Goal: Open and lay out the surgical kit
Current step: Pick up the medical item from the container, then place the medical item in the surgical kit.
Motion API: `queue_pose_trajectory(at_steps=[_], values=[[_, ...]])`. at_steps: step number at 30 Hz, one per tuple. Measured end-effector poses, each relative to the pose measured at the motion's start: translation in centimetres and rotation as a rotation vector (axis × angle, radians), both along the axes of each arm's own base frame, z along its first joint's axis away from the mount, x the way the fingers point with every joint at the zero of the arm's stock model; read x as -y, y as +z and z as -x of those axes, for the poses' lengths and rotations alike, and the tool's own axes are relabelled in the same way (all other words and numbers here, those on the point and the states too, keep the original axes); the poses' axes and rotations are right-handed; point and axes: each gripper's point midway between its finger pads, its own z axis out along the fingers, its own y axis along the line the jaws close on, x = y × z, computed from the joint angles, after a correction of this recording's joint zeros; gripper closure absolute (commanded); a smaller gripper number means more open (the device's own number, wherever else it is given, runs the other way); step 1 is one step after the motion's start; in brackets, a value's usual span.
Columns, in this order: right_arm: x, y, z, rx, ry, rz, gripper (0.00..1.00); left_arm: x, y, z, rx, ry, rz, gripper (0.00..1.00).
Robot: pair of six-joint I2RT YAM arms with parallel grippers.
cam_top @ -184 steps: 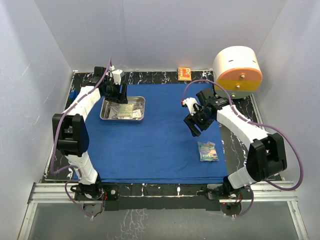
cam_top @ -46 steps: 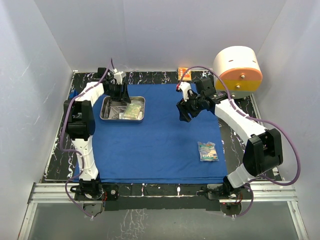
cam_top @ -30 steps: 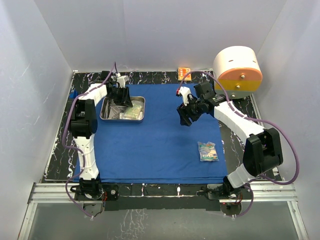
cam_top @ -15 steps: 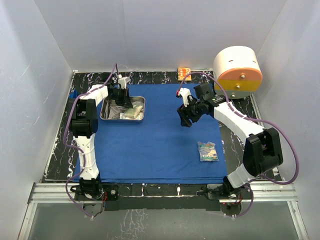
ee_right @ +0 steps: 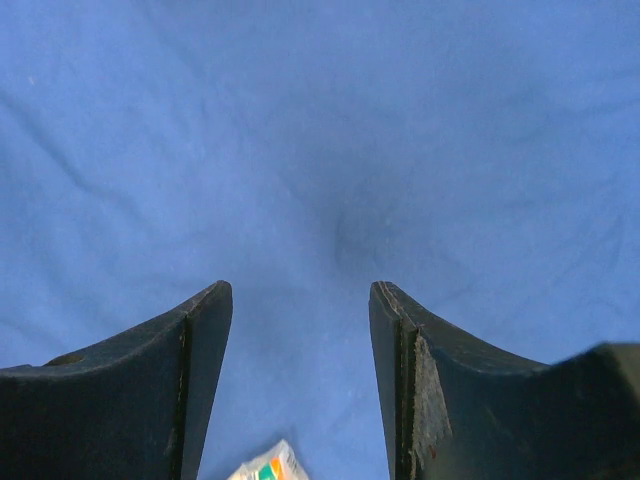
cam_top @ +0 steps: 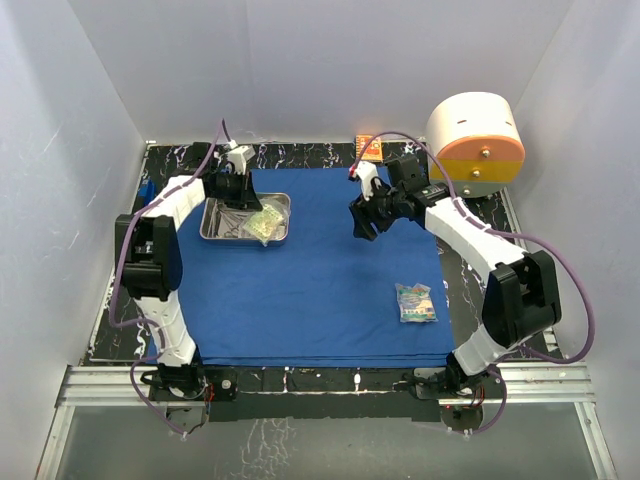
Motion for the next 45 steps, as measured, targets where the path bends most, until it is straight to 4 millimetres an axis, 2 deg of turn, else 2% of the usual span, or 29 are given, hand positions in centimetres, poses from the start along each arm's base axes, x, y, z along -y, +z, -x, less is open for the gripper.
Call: queue_pose_trajectory(at_steps=[4, 14, 17, 21, 25, 29, 32, 38, 43, 45], values=[[-2.5, 1.6, -1.6, 0.042, 0.022, -0.073, 0.44, 0.0, 2.2, 0.2, 0.080, -0.009, 0.005, 1.00], [-10.6, 5.9, -4.9, 0.069, 0.087, -0.304, 0.31, 0.1, 5.1, 1.5, 0.164, 0.011, 0.032, 1.00], [-12.5, 5.9, -5.8, 0.035, 0.095, -0.358, 0.30, 0.5, 6.1, 2.0, 0.188, 0.015, 0.046, 1.00], [-14.8, 4.4, -6.3, -0.035, 0.109, -0.396, 0.31, 1.6, 7.3, 3.0, 0.214, 0.011, 0.071, 1.00], [-16.4, 2.3, -5.8, -0.120, 0.127, -0.414, 0.46, 2.7, 8.3, 3.8, 0.240, 0.001, 0.092, 1.00], [-17.7, 1.1, -4.8, -0.201, 0.155, -0.442, 0.54, 3.5, 8.6, 4.5, 0.251, -0.004, 0.101, 1.00], [-18.3, 1.1, -4.3, -0.230, 0.171, -0.464, 0.59, 3.9, 8.5, 4.8, 0.251, -0.003, 0.109, 1.00], [-18.8, 2.0, -4.1, -0.242, 0.192, -0.508, 0.80, 3.9, 7.8, 5.1, 0.234, 0.008, 0.117, 1.00], [-19.0, 1.5, -4.2, -0.260, 0.189, -0.511, 0.97, 3.9, 7.6, 5.2, 0.227, 0.011, 0.123, 1.00], [-18.9, 1.4, -4.2, -0.256, 0.191, -0.507, 1.00, 4.0, 7.7, 5.3, 0.232, 0.008, 0.129, 0.97]])
